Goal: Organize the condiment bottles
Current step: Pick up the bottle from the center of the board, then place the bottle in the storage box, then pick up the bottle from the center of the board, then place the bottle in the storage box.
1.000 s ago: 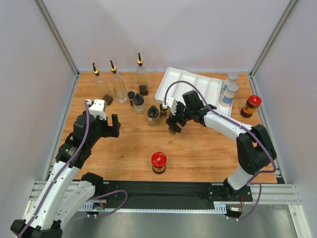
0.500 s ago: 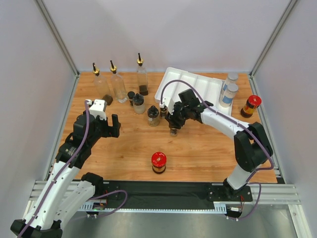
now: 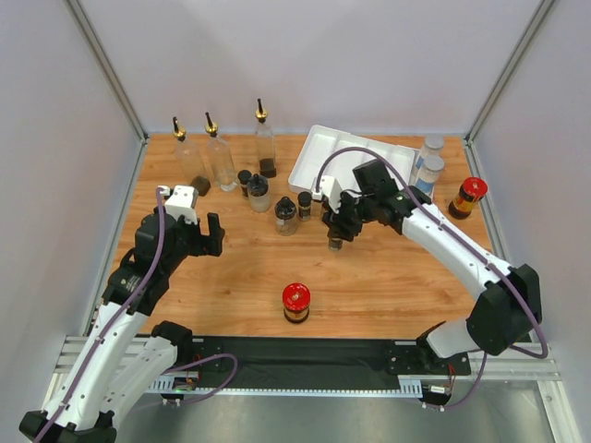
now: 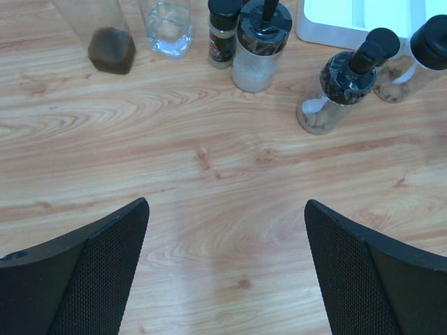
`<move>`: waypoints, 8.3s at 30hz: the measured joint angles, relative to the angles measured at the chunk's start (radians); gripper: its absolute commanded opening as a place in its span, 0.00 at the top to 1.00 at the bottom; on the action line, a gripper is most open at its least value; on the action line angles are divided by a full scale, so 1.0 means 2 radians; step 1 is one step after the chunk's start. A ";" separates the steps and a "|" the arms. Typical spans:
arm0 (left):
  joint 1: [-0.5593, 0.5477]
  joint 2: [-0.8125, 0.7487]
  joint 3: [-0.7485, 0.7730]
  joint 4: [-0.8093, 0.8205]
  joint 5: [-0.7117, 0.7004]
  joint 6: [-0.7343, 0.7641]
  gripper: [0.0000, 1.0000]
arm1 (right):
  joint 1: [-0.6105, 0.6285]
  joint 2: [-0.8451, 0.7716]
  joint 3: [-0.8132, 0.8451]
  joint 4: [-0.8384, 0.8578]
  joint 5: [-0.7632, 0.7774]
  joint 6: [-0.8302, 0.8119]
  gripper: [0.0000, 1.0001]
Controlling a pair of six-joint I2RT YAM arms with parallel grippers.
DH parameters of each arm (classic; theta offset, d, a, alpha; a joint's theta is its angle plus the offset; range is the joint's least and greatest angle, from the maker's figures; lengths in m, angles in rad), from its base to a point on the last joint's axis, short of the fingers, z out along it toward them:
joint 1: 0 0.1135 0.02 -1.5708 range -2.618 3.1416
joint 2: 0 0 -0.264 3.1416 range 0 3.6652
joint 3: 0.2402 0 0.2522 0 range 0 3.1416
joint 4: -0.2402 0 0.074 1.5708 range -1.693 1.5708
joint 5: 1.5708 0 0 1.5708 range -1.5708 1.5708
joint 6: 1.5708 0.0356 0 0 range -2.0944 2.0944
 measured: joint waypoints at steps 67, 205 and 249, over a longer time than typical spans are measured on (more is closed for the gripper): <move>0.000 0.030 0.000 0.000 0.004 0.001 0.00 | -0.266 0.408 0.375 0.137 0.177 0.107 0.72; 0.000 0.009 0.000 0.000 0.026 0.001 0.00 | -0.031 0.360 0.344 -0.086 -0.079 -0.191 0.47; 0.000 0.009 0.000 0.000 0.030 0.000 0.00 | -0.152 0.215 0.319 0.024 -0.021 -0.014 0.84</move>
